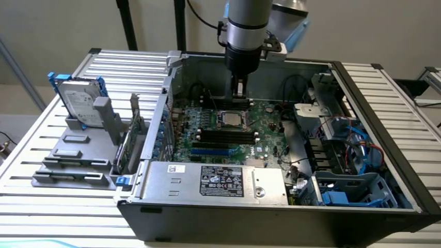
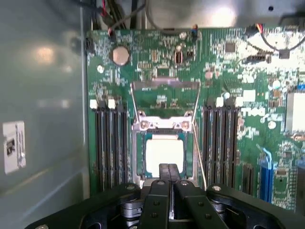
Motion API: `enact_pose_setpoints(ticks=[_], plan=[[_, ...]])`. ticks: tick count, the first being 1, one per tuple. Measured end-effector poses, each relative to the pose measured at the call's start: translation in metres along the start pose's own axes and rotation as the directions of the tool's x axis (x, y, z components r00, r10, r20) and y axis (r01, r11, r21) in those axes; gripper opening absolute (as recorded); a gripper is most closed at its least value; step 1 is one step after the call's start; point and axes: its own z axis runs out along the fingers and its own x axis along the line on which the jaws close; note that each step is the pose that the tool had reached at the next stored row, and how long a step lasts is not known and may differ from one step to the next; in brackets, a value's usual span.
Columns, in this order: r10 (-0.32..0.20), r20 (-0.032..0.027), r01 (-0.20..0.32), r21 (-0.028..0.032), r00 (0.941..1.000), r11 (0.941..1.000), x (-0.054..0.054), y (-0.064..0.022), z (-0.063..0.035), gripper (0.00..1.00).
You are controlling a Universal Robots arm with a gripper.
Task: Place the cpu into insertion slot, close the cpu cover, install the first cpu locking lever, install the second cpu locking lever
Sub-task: 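Close the cpu cover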
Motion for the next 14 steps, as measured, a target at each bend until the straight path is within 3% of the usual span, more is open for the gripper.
enact_pose_setpoints(ticks=[7, 14], plan=[[0.0, -0.0028, 0.0, 0.0039, 1.0, 1.0, 0.0, 0.032, -0.0116, 0.11], [0.0, -0.0086, 0.0, 0.0065, 1.0, 1.0, 0.002, 0.0637, -0.0144, 0.11]])
